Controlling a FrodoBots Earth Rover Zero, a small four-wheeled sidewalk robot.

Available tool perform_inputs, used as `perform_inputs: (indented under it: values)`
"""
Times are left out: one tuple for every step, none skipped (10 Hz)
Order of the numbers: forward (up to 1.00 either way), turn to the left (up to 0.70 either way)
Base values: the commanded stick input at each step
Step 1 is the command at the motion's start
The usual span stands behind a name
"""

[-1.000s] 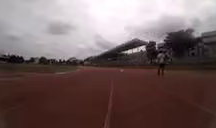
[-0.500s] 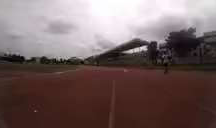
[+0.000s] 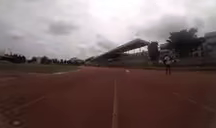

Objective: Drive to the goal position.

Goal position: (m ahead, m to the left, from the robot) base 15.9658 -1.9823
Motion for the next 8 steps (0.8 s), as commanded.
perform_inputs:
  values:
    - [0.7, 0.0]
    - [0.7, 0.0]
    - [0.7, 0.0]
    - [0.7, 0.0]
    - [0.7, 0.0]
    - [0.7, 0.0]
    - [0.7, 0.0]
    - [0.7, 0.0]
